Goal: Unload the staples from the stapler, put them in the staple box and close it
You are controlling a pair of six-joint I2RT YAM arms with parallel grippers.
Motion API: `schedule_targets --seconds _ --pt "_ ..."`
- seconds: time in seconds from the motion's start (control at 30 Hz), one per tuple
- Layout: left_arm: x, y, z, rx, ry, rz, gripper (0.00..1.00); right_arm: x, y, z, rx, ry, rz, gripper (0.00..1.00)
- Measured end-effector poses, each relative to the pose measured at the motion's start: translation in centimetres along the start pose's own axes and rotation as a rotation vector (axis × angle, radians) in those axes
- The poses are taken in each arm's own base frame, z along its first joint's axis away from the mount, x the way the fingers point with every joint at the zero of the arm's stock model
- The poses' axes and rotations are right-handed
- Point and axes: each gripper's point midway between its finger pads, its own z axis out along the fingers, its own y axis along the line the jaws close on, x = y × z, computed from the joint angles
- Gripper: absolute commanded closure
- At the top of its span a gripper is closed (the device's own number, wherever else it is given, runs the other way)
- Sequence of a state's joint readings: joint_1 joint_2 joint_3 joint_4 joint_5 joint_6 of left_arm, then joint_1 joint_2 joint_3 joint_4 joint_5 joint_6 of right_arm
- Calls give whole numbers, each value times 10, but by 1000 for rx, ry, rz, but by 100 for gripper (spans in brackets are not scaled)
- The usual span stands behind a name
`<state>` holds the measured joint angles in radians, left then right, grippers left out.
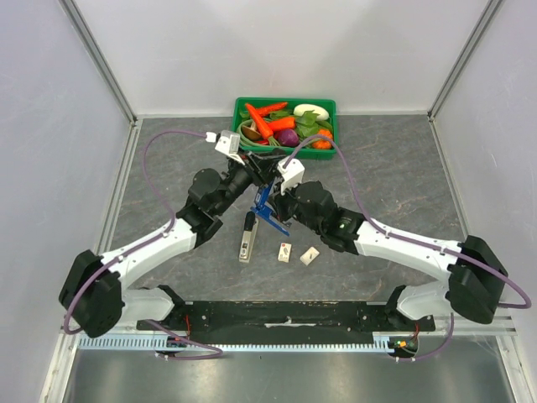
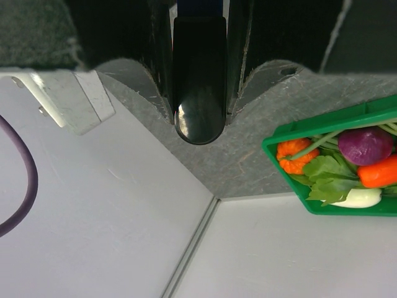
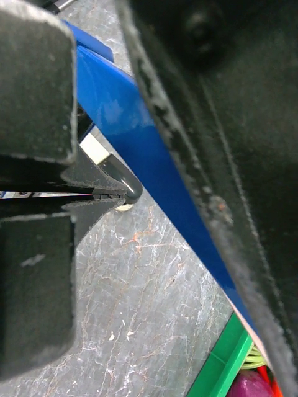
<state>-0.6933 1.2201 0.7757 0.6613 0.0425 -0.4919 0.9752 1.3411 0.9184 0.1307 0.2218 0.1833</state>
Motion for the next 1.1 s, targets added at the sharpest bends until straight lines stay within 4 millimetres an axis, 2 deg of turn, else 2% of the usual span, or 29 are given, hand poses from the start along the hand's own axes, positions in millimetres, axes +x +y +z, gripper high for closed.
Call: schedule_targets --seconds 0.23,0.43,0.77,0.97,1.1 --pt "11 17 34 -30 14 43 98 10 -28 29 1 -4 92 100" --pt "21 38 65 -53 14 62 98 24 -39 49 -26 8 150 100" --pt "50 77 118 -80 51 80 98 43 -80 79 -12 3 280 100" --pt "70 95 138 -104 79 107 98 55 -104 94 -10 5 365 100" --pt "75 103 142 -119 93 130 98 57 -109 102 -19 9 393 100"
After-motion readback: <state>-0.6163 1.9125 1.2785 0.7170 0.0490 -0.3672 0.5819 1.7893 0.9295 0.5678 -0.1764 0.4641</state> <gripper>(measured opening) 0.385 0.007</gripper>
